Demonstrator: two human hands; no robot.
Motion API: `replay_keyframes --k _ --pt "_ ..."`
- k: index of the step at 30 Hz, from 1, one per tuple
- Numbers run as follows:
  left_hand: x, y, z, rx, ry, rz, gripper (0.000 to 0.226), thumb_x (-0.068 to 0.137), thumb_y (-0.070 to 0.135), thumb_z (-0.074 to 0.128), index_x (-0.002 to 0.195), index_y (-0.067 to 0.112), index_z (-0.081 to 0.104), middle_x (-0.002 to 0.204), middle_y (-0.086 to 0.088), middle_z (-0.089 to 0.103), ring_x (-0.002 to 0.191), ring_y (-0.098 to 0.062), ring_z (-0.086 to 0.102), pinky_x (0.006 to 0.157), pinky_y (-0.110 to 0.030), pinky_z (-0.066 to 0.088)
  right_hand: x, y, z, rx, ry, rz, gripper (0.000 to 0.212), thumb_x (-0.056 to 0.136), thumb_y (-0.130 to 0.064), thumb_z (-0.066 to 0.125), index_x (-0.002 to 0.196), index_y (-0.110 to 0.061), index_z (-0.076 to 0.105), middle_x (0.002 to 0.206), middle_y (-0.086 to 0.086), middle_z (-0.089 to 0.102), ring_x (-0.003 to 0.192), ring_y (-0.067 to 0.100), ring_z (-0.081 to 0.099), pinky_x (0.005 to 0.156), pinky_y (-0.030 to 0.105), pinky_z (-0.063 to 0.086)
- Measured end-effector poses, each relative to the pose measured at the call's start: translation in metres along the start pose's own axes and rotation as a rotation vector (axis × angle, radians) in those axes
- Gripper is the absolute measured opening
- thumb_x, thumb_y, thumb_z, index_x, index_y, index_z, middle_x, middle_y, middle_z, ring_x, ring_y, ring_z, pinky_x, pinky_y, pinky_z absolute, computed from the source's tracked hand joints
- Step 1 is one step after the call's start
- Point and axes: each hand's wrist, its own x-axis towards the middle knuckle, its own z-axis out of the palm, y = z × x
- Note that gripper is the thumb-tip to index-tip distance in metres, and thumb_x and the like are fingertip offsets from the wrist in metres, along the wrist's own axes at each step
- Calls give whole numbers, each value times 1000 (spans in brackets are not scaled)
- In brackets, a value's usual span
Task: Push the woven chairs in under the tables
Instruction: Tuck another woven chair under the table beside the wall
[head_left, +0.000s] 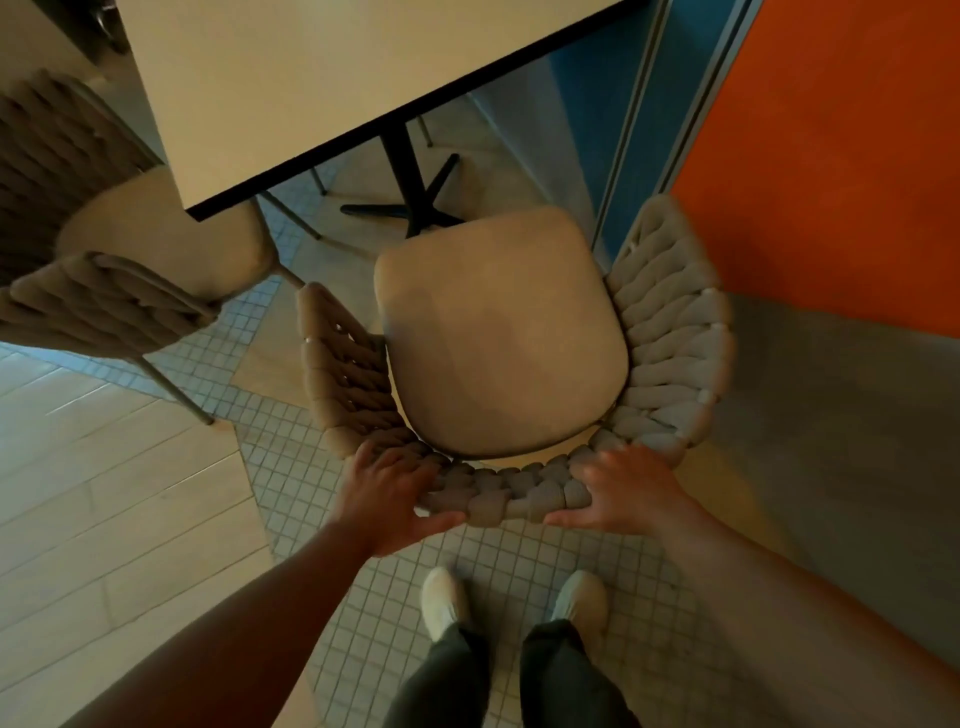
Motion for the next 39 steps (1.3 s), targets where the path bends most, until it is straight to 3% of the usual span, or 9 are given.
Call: replay_keyframes --k 5,13,17,22,25,27,29,36,39 --pt "-7 0 5 -66 -8 -49 87 86 88 14 130 34 66 130 10 68 132 -14 55 118 -46 15 -12 -6 0 43 50 84 84 75 -92 22 102 -25 65 106 -8 67 102 17 59 79 33 41" --pt "-5 -1 17 -119 72 -143 80 91 82 14 125 34 68 133 10 66 136 -13 48 122 -46 20 -13 -10 -8 -3 -13 86 76 71 -89 37 107 -27 62 111 -9 64 107 15 57 88 32 39" --pt "-5 12 26 -298 268 -499 78 93 64 40 152 13 40 163 -12 32 155 -26 17 126 -46 16 -6 2 -4 18 -84 29 74 67 -91 38 102 -29 61 109 -11 64 108 14 56 91 33 39" --pt "16 38 17 -619 430 -862 99 85 17 70 159 1 7 169 -19 1 157 -29 -4 127 -51 13 3 20 -2 -42 -186 -106 59 81 -70 50 121 -27 53 118 -5 64 108 22 59 80 35 45" --pt "27 50 16 -944 574 -1156 99 81 3 69 159 6 9 168 -18 8 156 -29 9 123 -41 23 6 27 -8 -84 -232 -216 44 91 -47 53 127 -23 47 118 2 64 106 27 61 75 37 42" --pt "32 55 15 -1196 689 -1332 86 79 1 69 152 15 25 150 -18 42 140 -32 44 109 -40 43 7 27 -13 -110 -258 -255 38 93 -35 54 126 -20 46 117 6 64 104 30 60 73 38 38" --pt "37 58 13 -1362 763 -1490 83 77 5 70 149 25 34 130 -10 59 117 -28 60 97 -44 53 9 27 -19 -121 -279 -290 35 94 -29 52 127 -18 46 117 8 63 104 31 59 74 38 38" --pt "41 59 16 -1574 821 -1615 73 75 3 70 138 33 48 118 -6 63 105 -28 65 83 -53 60 9 32 -29 -157 -289 -357 39 96 -27 51 132 -14 45 119 14 61 107 35 59 72 36 34" --pt "46 69 16 -1569 846 -1614 70 78 1 68 138 30 48 115 -5 62 101 -27 65 76 -46 61 8 44 -29 -158 -285 -367 42 96 -29 53 133 -13 44 119 14 62 106 35 60 71 36 37"
